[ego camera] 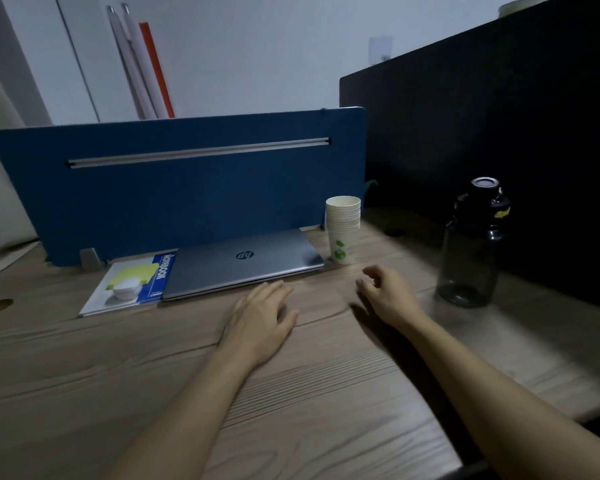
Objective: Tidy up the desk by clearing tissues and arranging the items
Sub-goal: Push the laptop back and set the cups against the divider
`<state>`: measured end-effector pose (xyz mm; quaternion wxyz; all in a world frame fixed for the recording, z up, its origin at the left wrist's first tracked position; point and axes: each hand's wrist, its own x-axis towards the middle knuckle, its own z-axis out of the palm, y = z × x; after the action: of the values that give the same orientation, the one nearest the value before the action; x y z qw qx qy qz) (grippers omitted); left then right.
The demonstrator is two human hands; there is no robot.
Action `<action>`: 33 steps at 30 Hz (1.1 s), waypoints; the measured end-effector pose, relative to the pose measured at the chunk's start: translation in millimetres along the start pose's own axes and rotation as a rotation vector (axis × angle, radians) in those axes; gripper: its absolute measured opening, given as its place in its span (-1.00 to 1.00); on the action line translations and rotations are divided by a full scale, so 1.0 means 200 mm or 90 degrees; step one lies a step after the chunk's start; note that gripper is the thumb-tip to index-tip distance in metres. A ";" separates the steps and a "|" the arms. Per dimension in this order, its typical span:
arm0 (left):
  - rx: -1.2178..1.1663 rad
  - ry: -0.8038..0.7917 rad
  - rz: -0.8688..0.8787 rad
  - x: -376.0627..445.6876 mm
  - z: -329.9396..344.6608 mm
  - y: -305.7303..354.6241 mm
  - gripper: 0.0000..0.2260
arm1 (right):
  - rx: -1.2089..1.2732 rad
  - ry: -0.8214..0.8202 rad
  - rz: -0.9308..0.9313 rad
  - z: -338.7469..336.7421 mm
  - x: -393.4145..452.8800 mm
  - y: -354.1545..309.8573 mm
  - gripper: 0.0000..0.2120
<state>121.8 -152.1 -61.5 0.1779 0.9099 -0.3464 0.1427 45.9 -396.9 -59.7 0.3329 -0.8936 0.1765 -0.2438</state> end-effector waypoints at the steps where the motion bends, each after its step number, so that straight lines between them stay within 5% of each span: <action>1: 0.001 0.003 0.006 0.02 0.01 0.01 -0.52 | 0.005 0.002 0.001 0.01 0.01 0.00 -0.60; 13: 0.020 0.030 -0.003 0.42 0.16 -0.06 -0.56 | 0.072 0.042 0.040 0.13 0.35 0.05 -0.46; 33: 0.113 0.073 -0.081 0.73 0.21 -0.19 -0.57 | 0.040 0.028 0.020 0.47 1.02 0.02 -0.60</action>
<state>259.0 -228.9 -52.3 0.1249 0.9325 -0.2636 0.2130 264.6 -450.1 -58.5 0.3605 -0.8744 0.1901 -0.2632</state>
